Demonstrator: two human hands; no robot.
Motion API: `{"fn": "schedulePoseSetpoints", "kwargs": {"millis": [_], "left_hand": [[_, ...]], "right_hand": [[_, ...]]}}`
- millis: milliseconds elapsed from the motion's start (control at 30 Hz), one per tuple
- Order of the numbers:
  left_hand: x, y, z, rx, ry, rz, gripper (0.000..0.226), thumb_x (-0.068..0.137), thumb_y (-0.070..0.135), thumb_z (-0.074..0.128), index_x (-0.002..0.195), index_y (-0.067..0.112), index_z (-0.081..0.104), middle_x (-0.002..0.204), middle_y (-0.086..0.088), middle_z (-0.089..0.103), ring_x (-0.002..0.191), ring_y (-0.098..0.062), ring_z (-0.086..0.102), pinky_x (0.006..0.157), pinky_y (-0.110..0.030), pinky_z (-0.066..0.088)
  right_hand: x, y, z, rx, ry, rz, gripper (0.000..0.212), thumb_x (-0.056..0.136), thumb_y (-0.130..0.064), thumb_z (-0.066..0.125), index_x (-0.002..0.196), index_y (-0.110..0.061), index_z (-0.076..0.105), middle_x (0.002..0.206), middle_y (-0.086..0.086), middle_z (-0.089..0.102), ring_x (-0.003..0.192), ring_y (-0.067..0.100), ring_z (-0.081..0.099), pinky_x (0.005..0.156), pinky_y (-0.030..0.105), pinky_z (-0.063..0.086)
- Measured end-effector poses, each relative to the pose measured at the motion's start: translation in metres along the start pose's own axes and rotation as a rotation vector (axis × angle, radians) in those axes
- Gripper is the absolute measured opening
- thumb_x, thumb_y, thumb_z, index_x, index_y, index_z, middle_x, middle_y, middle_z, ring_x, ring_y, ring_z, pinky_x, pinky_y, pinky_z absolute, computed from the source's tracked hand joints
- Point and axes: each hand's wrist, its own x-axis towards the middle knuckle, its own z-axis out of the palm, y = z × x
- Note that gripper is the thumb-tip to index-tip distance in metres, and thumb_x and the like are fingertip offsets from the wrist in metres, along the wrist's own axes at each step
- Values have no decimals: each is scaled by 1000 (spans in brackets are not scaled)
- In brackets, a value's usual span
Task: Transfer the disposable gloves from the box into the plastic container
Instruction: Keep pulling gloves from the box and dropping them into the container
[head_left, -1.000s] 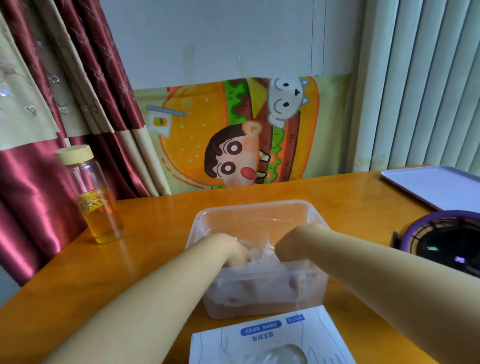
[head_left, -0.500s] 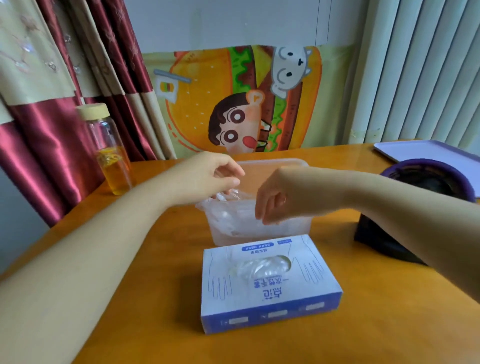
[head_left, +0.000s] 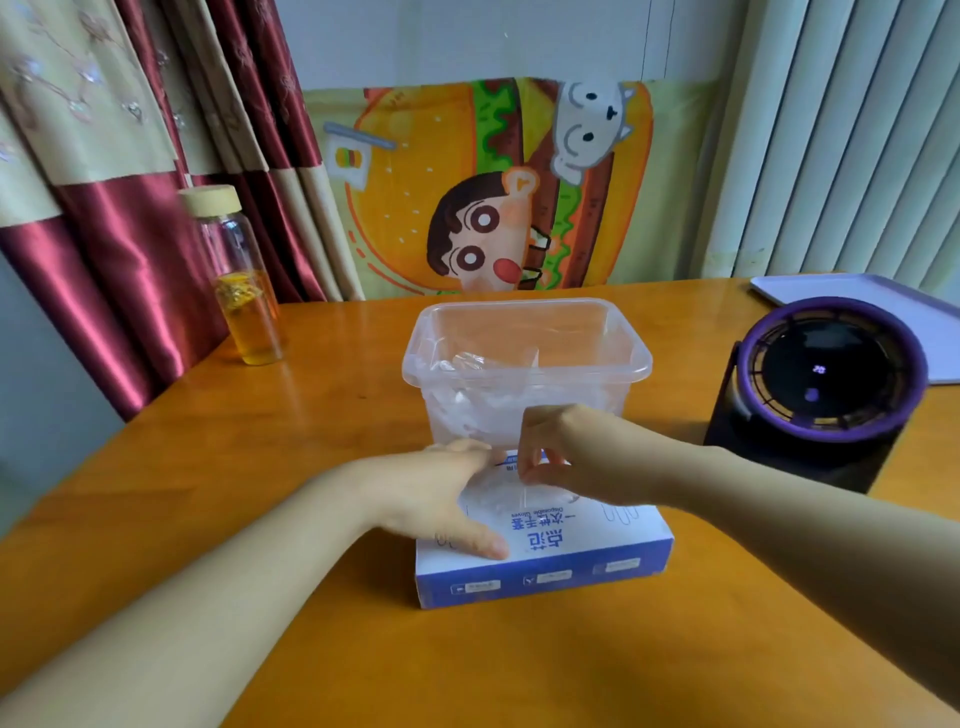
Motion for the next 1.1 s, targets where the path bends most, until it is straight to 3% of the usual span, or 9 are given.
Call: {"fn": "schedulePoseSetpoints", "kwargs": {"millis": [267,367,500,633,767,867,933,1000,1100], "left_hand": [[2,0,1,19,-10,4,98,77,60,66,152,28,12,158,13,12,143,-11,18,114,-28,21],[3,-1,0,13,-9,7,97,76,61,66,152,28,15,157,12,16,141,-11,21,114,-29,25],[3,-1,0,6,-6,15,95,75,62,68,151,29,19,154,12,24,138,-12,29,112,-30,30],[4,2,-1,-37,-29,37,87,73,61,71,144,33,29,145,10,39,127,-13,44,105,-34,41],[1,1,-4,-25,-56,-2,92,74,58,71,148,33,23,150,13,31,132,-11,38,107,-25,35],[-3,0,-14,-37,18,-11,94,74,62,69,150,34,20,155,17,24,138,-8,31,108,-25,29],[-8,-4,-28,-173,115,-15,88,70,68,66,146,38,31,149,18,37,132,-7,41,106,-25,36],[-14,-7,-44,-339,251,33,100,58,78,66,143,38,34,140,20,47,126,-3,48,108,-31,39],[-23,0,-63,-466,468,87,124,59,70,70,151,39,-6,148,23,29,133,-1,37,109,-27,34]], "right_hand": [[-10,12,-7,39,78,82,15,96,-27,52,102,-18,62,99,-12,50,83,12,56,71,17,45],[-10,6,-10,67,70,86,29,87,-43,61,111,-26,61,104,-18,51,85,6,56,71,16,45],[-5,-7,-4,-115,34,70,17,87,-43,62,95,-29,67,97,-16,59,92,8,57,76,26,49],[1,-10,-25,32,298,62,11,90,-26,62,93,-19,70,88,-8,65,77,9,61,74,27,53],[4,-10,-75,134,605,113,13,90,-24,61,94,-15,70,85,-5,67,77,9,61,68,8,43],[8,-8,-102,155,521,158,17,90,-29,61,97,-17,70,89,-7,67,78,3,61,67,1,41],[9,-6,-110,179,449,170,18,90,-32,61,97,-19,71,88,-10,67,72,-2,61,61,-1,42],[10,-5,-114,292,356,199,16,90,-32,61,94,-21,71,86,-15,66,71,-1,64,63,3,47],[18,-1,-116,520,277,257,15,90,-29,61,88,-18,71,87,-7,72,78,7,70,74,17,55]]}}
